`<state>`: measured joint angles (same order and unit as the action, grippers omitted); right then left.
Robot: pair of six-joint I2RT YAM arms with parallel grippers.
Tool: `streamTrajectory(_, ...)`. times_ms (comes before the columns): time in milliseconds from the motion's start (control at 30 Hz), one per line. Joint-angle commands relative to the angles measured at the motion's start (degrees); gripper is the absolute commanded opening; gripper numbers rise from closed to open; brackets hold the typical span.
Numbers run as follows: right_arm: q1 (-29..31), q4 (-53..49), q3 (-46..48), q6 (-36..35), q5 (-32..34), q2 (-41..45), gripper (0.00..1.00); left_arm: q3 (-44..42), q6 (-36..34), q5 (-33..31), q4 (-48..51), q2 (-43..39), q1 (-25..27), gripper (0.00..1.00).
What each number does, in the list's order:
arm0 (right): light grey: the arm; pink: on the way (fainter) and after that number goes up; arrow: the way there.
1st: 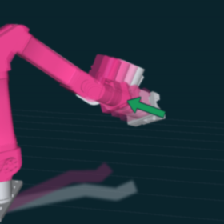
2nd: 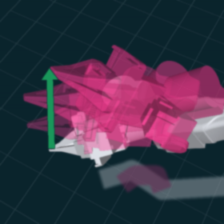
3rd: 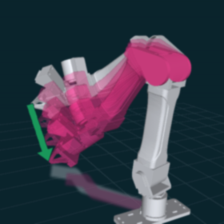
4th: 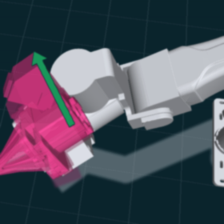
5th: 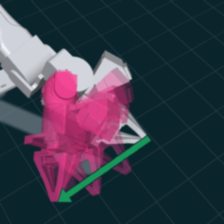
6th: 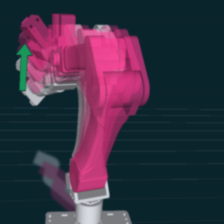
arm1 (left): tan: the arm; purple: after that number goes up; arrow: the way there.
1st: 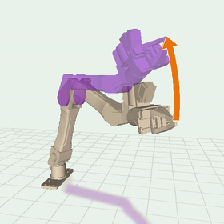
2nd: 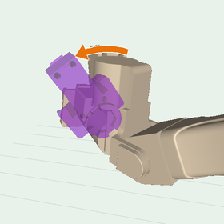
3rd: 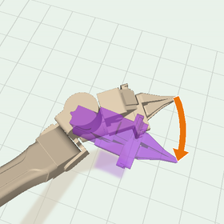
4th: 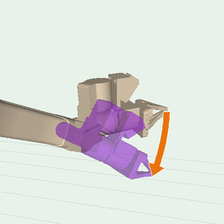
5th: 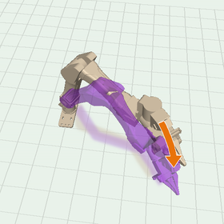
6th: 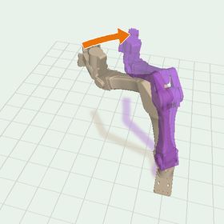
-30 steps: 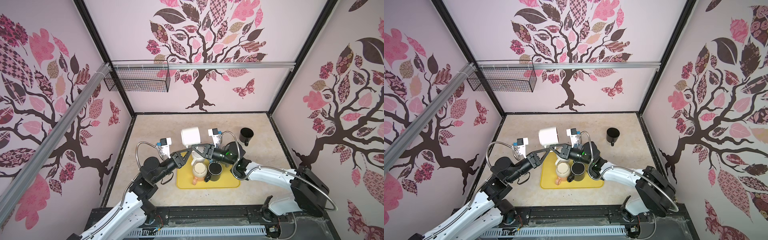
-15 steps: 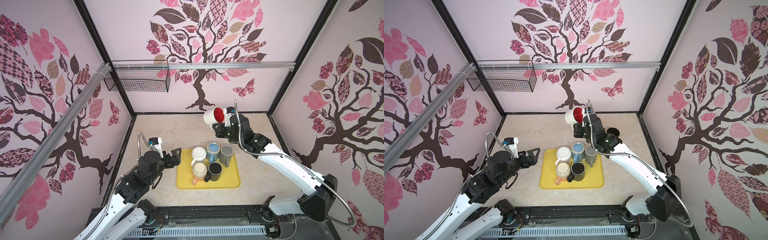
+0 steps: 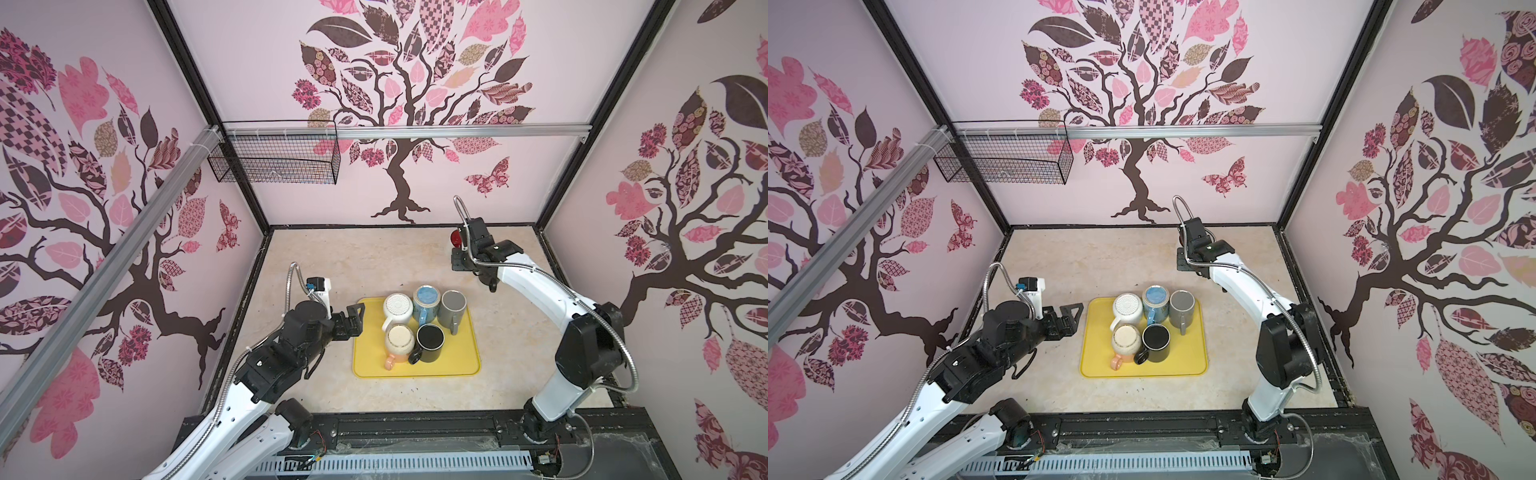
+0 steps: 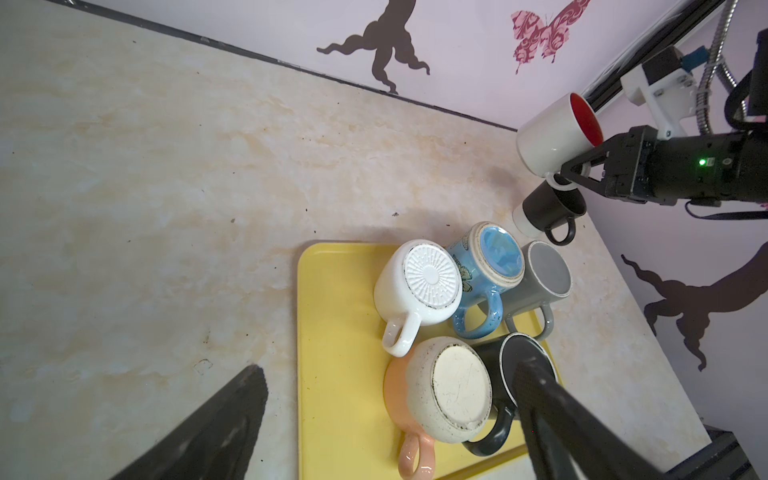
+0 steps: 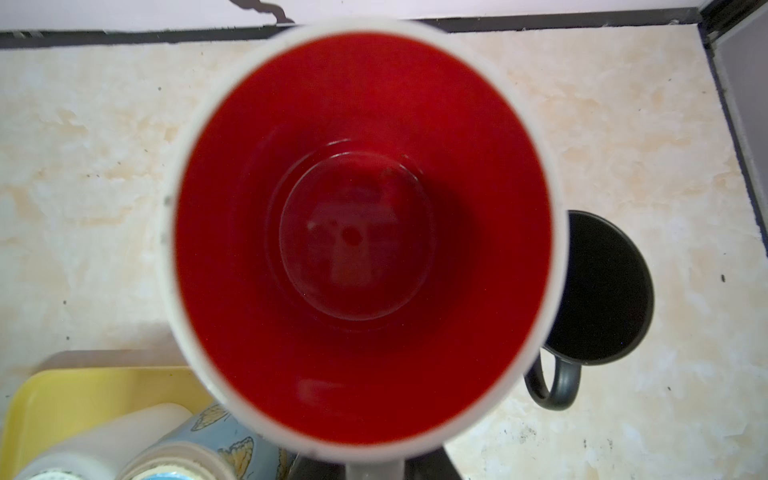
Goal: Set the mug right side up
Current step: 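Open left gripper and carry the white mug away with right gripper, then lower the white mug upright beside the black mug and release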
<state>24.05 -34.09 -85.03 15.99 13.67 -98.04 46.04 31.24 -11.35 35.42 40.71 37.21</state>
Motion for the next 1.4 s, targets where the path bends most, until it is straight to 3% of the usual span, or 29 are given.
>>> streamTrajectory(0,0.0,0.7,-4.2,-2.7,1.7,-2.1,0.0,-0.4,-1.3,1.1,-0.7,1.0,0.0,0.95)
streamTrajectory(1000,-5.7,7.5,6.3,-4.4,-1.5,-10.4,0.0,-2.5,-1.3,5.0,-3.2,5.2,0.0,0.94)
streamTrajectory(1367,-6.4,7.4,7.8,-5.2,0.5,-11.8,0.0,-2.4,-1.4,5.2,-3.3,6.0,0.0,0.94)
